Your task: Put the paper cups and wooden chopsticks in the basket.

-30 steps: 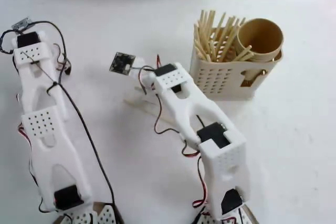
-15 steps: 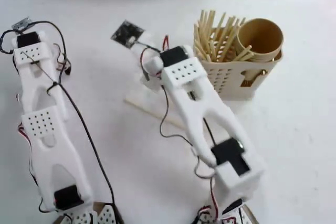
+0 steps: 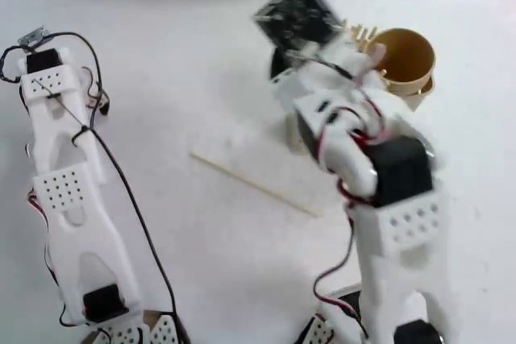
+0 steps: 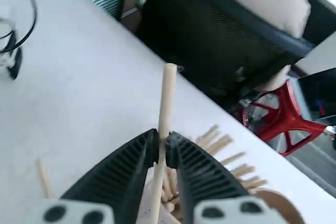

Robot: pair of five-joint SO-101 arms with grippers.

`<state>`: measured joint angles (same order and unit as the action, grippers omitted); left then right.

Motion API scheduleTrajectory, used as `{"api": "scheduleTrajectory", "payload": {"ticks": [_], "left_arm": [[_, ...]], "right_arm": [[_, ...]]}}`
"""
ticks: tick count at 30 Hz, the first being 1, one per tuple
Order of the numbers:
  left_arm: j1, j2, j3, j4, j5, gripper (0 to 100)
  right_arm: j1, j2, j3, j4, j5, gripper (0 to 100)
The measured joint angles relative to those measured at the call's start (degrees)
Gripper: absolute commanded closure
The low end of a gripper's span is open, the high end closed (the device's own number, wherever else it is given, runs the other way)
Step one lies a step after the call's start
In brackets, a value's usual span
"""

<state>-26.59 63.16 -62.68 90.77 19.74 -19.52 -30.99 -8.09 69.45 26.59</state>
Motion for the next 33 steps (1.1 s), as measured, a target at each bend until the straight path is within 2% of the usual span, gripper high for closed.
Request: {"api": "scheduleTrajectory", "payload": {"ticks": [2, 7, 11, 17, 26, 33], "left_arm": [[0.0, 0.0, 0.0, 0.0, 0.0, 84], [0.0, 0.0, 0.0, 0.0, 0.0, 84], [0.0, 0.0, 0.0, 0.0, 0.0, 84], [0.0, 0.0, 0.0, 0.0, 0.0, 84], [0.0, 0.0, 0.0, 0.0, 0.0, 84], [0.0, 0.0, 0.0, 0.0, 0.0, 84]], "right_arm": [[2.2, -2.6, 0.0, -2.9, -1.4, 98.1], [6.2, -4.9, 0.0, -12.8, -11.4, 98.1], [9.2, -5.4, 1.4, -21.3, -16.6, 98.1], [12.0, -5.5, 12.1, -31.9, -17.8, 98.1], [13.0, -5.5, 26.9, -36.3, -17.8, 97.1], [13.3, -5.5, 30.7, -36.3, -17.8, 76.7]]}}
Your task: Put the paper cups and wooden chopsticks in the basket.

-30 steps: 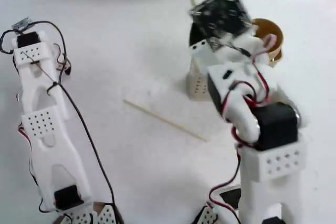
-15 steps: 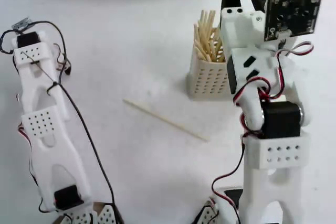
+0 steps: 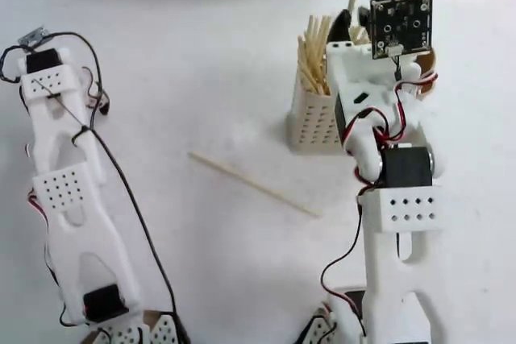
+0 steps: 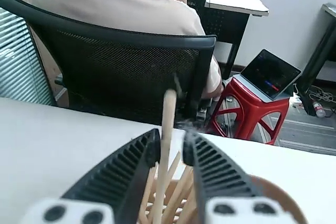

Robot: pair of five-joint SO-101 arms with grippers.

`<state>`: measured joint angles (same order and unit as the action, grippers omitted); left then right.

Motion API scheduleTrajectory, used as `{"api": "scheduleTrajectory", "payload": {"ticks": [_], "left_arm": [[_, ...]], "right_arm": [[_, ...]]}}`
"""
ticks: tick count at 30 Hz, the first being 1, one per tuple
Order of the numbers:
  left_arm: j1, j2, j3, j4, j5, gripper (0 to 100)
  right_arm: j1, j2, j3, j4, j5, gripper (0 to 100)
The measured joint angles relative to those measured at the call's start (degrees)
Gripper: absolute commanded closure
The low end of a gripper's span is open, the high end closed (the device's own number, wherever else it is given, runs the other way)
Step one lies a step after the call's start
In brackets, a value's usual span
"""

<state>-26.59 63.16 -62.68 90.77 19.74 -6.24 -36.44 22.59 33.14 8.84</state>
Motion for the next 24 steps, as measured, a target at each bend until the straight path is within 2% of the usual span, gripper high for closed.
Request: {"api": "scheduleTrajectory", "payload": {"ticks": [2, 5, 11, 13, 16, 19, 24], "left_arm": [[0.0, 0.0, 0.0, 0.0, 0.0, 84], [0.0, 0.0, 0.0, 0.0, 0.0, 84], [0.0, 0.0, 0.0, 0.0, 0.0, 84], [0.0, 0.0, 0.0, 0.0, 0.0, 84], [0.0, 0.0, 0.0, 0.0, 0.0, 84], [0.0, 0.0, 0.0, 0.0, 0.0, 84], [0.0, 0.0, 0.0, 0.0, 0.0, 84]], "right_arm": [[0.4, 0.0, 0.2, 0.2, 0.0, 72.5], [0.8, -0.6, 0.2, 1.8, 0.0, 72.7], [0.5, -8.5, 0.2, 8.7, 1.8, 88.2], [-2.6, -11.3, 0.2, 12.7, 5.5, 89.1], [-10.5, -13.1, 0.1, 20.5, 12.6, 86.2], [-18.2, -13.0, 0.1, 26.5, 16.6, 85.0], [-28.4, -4.8, 1.1, 31.8, 21.5, 84.8]]}}
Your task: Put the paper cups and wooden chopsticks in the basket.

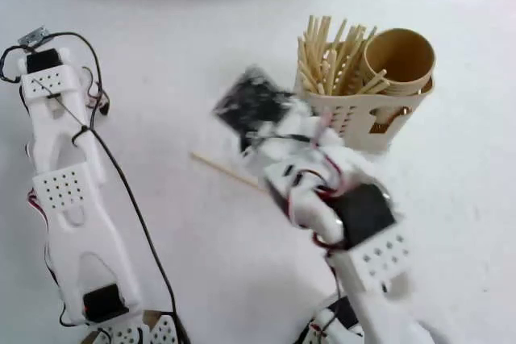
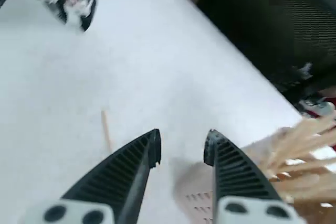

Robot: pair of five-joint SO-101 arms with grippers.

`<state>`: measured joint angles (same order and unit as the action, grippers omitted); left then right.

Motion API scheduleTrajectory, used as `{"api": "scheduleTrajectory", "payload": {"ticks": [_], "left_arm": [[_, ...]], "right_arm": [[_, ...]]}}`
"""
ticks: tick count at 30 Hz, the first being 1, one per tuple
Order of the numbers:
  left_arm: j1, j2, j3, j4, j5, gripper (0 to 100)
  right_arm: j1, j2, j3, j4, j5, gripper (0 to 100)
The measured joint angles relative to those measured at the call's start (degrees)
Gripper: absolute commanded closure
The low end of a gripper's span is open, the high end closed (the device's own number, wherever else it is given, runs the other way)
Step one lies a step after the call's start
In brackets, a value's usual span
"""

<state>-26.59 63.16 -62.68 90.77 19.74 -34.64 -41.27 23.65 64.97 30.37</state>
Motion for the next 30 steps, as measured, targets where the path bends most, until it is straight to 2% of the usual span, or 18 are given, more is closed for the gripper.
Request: {"api": "scheduleTrajectory", "payload": {"ticks": [4, 14, 21, 23, 25, 30], "left_arm": [[0.0, 0.0, 0.0, 0.0, 0.0, 84], [0.0, 0.0, 0.0, 0.0, 0.0, 84], [0.0, 0.0, 0.0, 0.0, 0.0, 84], [0.0, 0.0, 0.0, 0.0, 0.0, 84], [0.0, 0.0, 0.0, 0.0, 0.0, 84], [0.0, 0.0, 0.0, 0.0, 0.0, 84]], "right_arm": [[-4.8, 13.5, 2.2, -0.6, 3.9, 84.8], [-5.2, 45.6, 2.3, -15.3, 4.8, 84.8], [-2.1, 53.0, 2.2, -19.2, 7.4, 85.1], [-2.0, 53.0, 2.2, -19.2, 7.8, 88.7], [-2.0, 53.0, 2.2, -19.2, 7.8, 98.0], [-1.5, 53.0, 2.1, -19.8, 7.8, 98.2]]}}
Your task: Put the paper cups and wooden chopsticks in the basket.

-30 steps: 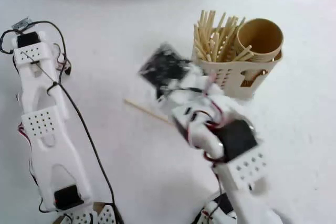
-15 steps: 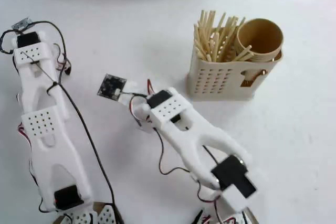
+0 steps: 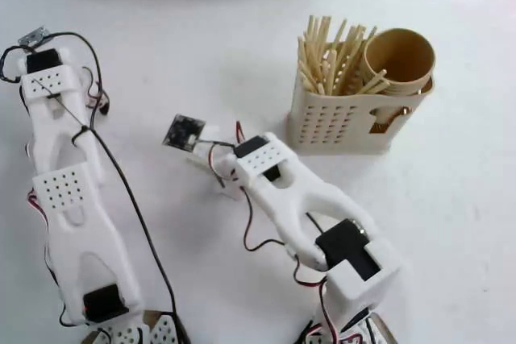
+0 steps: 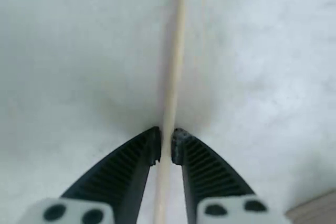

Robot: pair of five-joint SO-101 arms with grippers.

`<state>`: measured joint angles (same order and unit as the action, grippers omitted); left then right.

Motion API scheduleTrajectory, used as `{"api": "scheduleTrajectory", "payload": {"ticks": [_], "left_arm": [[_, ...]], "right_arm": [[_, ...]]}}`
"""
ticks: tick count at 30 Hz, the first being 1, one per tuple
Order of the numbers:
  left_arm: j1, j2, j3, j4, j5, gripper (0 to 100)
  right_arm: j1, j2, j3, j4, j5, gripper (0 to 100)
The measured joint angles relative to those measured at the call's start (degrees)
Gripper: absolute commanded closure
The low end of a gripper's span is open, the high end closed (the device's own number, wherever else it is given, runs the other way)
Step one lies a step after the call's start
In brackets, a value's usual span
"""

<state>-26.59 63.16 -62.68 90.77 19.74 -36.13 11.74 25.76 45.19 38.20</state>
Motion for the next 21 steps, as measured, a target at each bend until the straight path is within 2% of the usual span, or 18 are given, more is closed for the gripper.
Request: {"api": "scheduleTrajectory", "payload": {"ticks": [4, 8, 14, 18, 21], "left_arm": [[0.0, 0.0, 0.0, 0.0, 0.0, 84], [0.0, 0.0, 0.0, 0.0, 0.0, 84], [0.0, 0.0, 0.0, 0.0, 0.0, 84], [0.0, 0.0, 0.0, 0.0, 0.0, 84], [0.0, 0.0, 0.0, 0.0, 0.0, 84]], "right_arm": [[0.7, -0.7, 0.0, 0.5, -0.3, 98.2], [3.0, -9.3, 0.2, 3.8, -3.9, 98.2], [9.3, -36.3, 0.2, 9.8, -8.4, 98.2], [14.8, -56.9, 0.2, 11.8, -8.8, 98.2], [17.5, -70.2, 0.2, 12.0, -11.9, 98.2]]}}
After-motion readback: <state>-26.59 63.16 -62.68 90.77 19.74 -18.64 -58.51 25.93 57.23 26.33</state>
